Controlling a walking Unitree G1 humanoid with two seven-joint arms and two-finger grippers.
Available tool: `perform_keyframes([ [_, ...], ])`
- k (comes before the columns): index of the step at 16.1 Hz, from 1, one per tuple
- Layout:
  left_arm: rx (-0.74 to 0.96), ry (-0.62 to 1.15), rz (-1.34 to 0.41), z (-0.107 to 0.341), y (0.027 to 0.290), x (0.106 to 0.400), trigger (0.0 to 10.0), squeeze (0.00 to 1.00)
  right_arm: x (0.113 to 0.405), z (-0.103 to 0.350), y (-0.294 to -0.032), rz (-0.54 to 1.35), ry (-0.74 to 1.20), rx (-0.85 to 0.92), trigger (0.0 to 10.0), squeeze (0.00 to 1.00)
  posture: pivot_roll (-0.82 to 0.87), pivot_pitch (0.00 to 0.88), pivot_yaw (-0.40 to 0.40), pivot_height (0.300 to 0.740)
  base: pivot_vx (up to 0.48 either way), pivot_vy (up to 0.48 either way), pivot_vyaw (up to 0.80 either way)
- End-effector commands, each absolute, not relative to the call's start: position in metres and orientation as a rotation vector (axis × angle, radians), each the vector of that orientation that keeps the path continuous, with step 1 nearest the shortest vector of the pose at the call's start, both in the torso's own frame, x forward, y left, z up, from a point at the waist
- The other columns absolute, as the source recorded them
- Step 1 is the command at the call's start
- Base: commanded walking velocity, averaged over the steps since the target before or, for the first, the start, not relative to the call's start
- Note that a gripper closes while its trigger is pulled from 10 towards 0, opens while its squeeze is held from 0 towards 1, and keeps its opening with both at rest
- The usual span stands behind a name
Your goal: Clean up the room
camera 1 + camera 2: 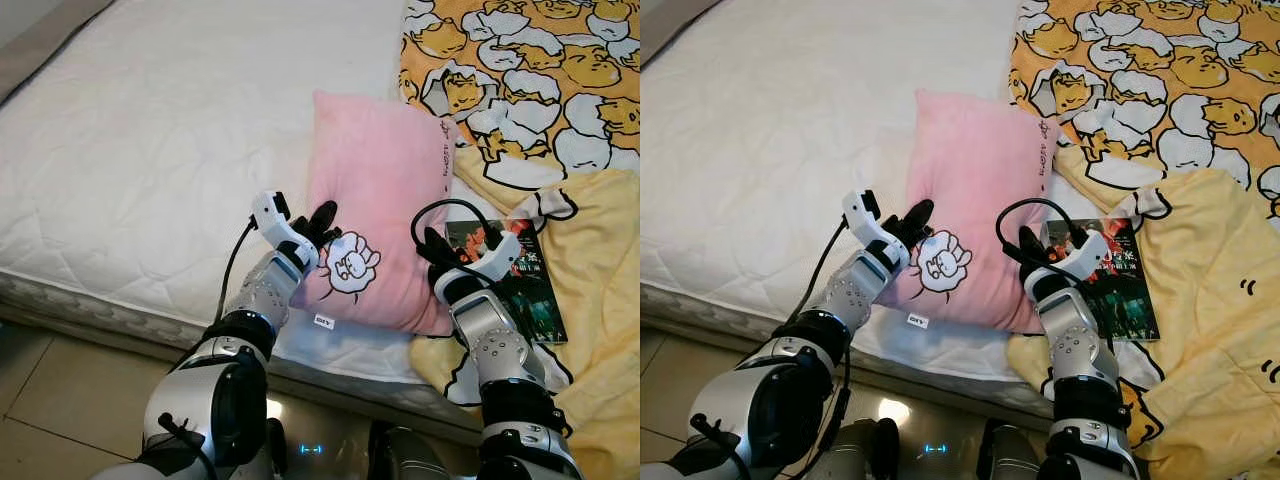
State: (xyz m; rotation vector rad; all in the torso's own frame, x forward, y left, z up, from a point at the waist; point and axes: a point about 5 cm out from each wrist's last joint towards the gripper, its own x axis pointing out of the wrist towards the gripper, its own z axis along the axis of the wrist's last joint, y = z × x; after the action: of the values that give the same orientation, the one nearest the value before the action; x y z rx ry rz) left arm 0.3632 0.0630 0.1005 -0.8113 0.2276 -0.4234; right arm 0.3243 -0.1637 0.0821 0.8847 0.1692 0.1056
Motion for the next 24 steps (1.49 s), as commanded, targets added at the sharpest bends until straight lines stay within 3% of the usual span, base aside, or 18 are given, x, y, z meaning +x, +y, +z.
perform_keyframes([
  [1,-0.780,0.285,-0.513,0.098,0.037,0.356,0.0,0.00,0.321,0.077,-0.156,0.120,0.203,0.875,0.0,0.00,0.07,0.181,-0.014,0.740,0.000,0.000,0.00],
  [8,-0.734,0.262,-0.512,0.104,0.035,0.359,0.0,0.00,0.325,0.081,-0.154,0.130,0.189,0.861,0.0,0.00,0.07,0.149,-0.018,0.740,0.000,0.000,0.00],
  [17,-0.650,-0.243,-0.628,0.243,0.051,0.396,0.0,0.00,0.345,0.217,-0.150,0.301,-0.269,0.737,0.0,0.00,0.10,0.097,-0.026,0.740,0.000,0.000,0.00],
  [19,-0.541,-0.253,-0.595,0.247,0.054,0.397,0.0,0.00,0.344,0.227,-0.149,0.318,-0.298,0.684,0.0,0.00,0.10,0.083,-0.028,0.740,0.000,0.000,0.00],
  [21,-0.377,-0.273,-0.556,0.240,0.064,0.396,0.0,0.00,0.341,0.219,-0.156,0.256,-0.275,0.488,0.0,0.00,0.10,0.069,-0.026,0.740,0.000,0.000,0.00],
  [22,-0.211,-0.276,-0.523,0.228,0.081,0.391,0.0,0.00,0.331,0.209,-0.166,0.192,-0.275,0.299,0.0,0.00,0.10,0.062,-0.025,0.740,0.000,0.000,0.00],
  [24,-0.059,-0.253,-0.467,0.212,0.104,0.387,0.0,0.00,0.319,0.197,-0.176,0.163,-0.263,0.189,0.0,0.00,0.10,0.059,-0.025,0.740,0.000,0.000,0.00],
])
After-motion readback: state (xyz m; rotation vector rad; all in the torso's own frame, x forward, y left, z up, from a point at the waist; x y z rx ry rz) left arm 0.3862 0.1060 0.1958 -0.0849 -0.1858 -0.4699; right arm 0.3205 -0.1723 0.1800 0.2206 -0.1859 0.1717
